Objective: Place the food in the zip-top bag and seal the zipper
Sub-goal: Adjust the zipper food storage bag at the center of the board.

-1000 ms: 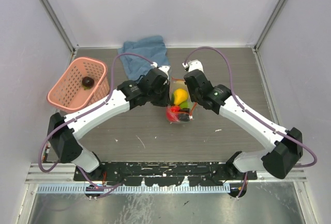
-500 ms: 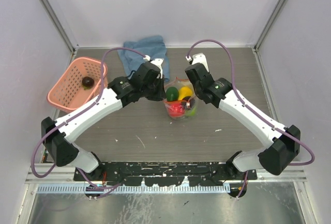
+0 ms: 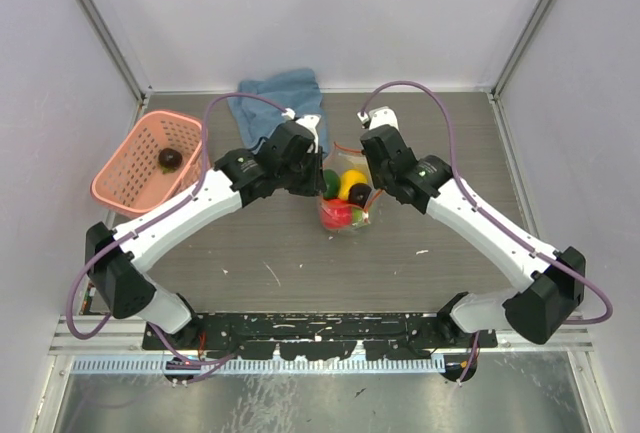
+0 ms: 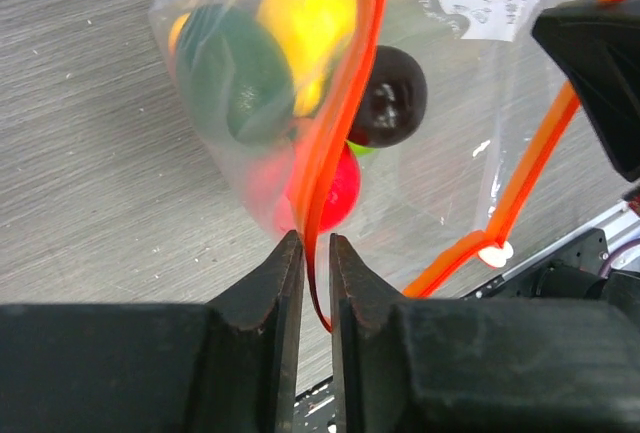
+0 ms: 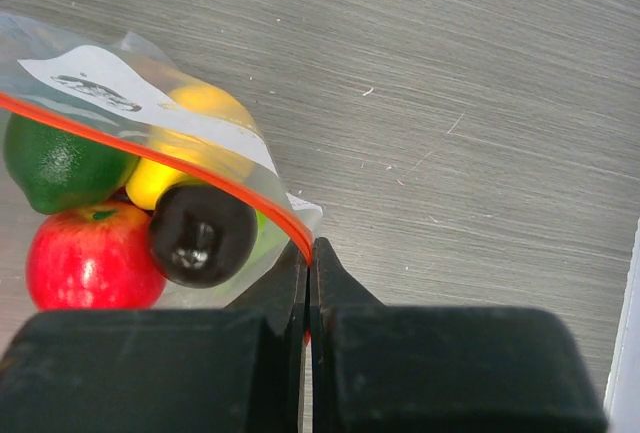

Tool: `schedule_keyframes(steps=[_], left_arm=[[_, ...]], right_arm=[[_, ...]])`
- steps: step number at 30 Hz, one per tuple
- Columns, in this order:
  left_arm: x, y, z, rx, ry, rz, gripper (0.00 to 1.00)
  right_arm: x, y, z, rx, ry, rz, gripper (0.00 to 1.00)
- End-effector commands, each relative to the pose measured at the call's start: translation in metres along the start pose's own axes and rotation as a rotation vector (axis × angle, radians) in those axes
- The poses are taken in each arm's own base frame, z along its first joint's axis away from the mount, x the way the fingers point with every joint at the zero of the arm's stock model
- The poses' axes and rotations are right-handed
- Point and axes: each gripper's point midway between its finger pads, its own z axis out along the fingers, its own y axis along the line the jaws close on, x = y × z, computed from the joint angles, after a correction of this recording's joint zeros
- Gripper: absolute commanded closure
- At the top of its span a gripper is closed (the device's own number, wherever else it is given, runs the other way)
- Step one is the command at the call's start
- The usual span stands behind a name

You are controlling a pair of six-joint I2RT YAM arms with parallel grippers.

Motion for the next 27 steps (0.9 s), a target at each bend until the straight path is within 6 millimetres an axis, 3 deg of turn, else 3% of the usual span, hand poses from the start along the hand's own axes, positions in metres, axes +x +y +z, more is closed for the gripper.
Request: schedule_keyframes(steps=[1, 15, 20, 27], left_arm=[[-0.021, 0.001, -0.01, -0.007, -0.099, -0.011, 0.8], [-0.037, 0.015, -0.038, -0.011, -0.154, -0.023, 0.36], [-0.044, 0.038, -0.053, -0.048, -0.15, -0.057, 0.26], [-0.06, 0.092, -0.09, -0.173, -0.195, -0.114, 0.09]], right_arm=[[-0.028, -0.006, -0.018, -0.019, -0.129, 0.079, 0.99], [-0.039, -0.012, -0.023, -0.006, -0.225, 0.153, 0.99], [-0.041, -0.018, -0.023, 0.03, -0.238, 0.16, 0.99], [-0.041, -0.022, -0.023, 0.044, -0.255, 0.167, 0.99]])
